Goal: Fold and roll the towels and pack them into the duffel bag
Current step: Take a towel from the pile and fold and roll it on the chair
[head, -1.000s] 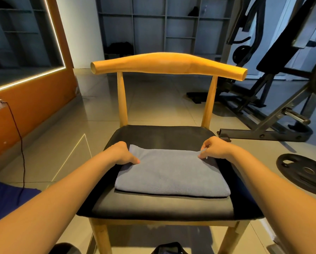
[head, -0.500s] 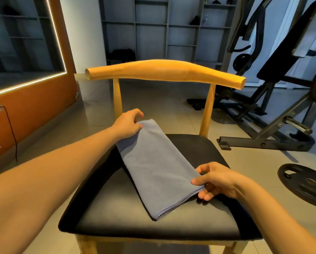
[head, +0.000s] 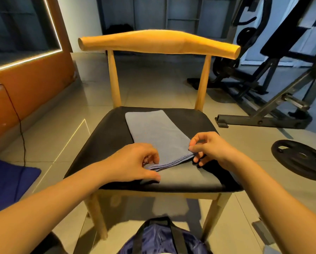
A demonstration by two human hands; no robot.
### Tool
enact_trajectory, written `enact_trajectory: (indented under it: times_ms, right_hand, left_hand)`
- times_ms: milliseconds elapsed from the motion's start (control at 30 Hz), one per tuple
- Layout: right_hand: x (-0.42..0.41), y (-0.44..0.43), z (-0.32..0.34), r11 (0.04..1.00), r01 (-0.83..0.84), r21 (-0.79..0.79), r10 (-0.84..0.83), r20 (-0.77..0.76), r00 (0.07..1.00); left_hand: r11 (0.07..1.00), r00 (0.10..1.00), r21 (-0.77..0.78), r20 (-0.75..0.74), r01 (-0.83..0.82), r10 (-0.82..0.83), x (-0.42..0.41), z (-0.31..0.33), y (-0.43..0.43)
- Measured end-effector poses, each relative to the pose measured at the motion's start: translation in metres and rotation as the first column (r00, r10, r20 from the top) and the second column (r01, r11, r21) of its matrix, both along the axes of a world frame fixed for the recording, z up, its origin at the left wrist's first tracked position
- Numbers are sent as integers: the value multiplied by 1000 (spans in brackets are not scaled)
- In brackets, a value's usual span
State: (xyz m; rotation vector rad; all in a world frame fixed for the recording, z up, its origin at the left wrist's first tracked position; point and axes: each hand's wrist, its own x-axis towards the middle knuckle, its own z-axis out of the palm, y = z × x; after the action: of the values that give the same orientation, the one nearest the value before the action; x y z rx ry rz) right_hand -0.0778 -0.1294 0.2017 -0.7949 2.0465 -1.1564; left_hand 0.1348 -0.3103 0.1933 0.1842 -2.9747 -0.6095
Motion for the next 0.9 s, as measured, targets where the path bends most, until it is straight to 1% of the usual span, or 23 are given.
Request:
enact_trajectory:
  times_ms: [67, 167, 267, 333, 367, 433, 500, 600, 700, 800, 900]
  right_hand:
    - [0, 5, 0, 1000, 3, -31, -2, 40, 999]
    - [-1, 12, 4, 995, -67, -71, 72, 68, 995]
    - [-1, 14, 6, 986, -160, -41, 159, -34, 987]
    - [1, 14, 4, 983, -181, -14, 176, -162, 971]
    - [2, 14, 3, 982, -189, -2, 182, -242, 953]
    - [3, 15, 0, 978, -207, 3, 193, -366, 910]
    - [4, 16, -3, 975, -223, -4, 201, -422, 884]
    - [7, 16, -6, 963, -270, 28, 252, -462, 851]
    - [11, 15, -7, 949, -303, 82, 305, -473, 826]
    - [15, 12, -7, 939, -321, 122, 337, -511, 791]
    - [19, 9, -7, 936, -310, 170, 351, -532, 771]
  left_hand:
    - [985, 998, -170, -54, 24, -34, 12, -8, 1]
    - [958, 991, -287, -127, 11, -50, 23, -12, 1]
    - [920, 977, -393, -190, 15, -97, 24, -17, 2]
    - [893, 972, -449, -210, 1, -106, 23, -20, 6]
    - [893, 970, -449, -227, -27, -85, 23, -21, 8]
    - [913, 960, -389, -280, -120, 7, 24, -19, 10]
    - [929, 945, -298, -302, -218, 125, 26, -15, 8]
    - [927, 934, -205, -245, -313, 261, 32, -16, 3]
    - [916, 925, -162, -167, -367, 341, 36, -24, 0]
    - [889, 895, -109, -87, -445, 437, 37, -31, -4]
    - [861, 865, -74, -56, -502, 499, 37, -37, -7]
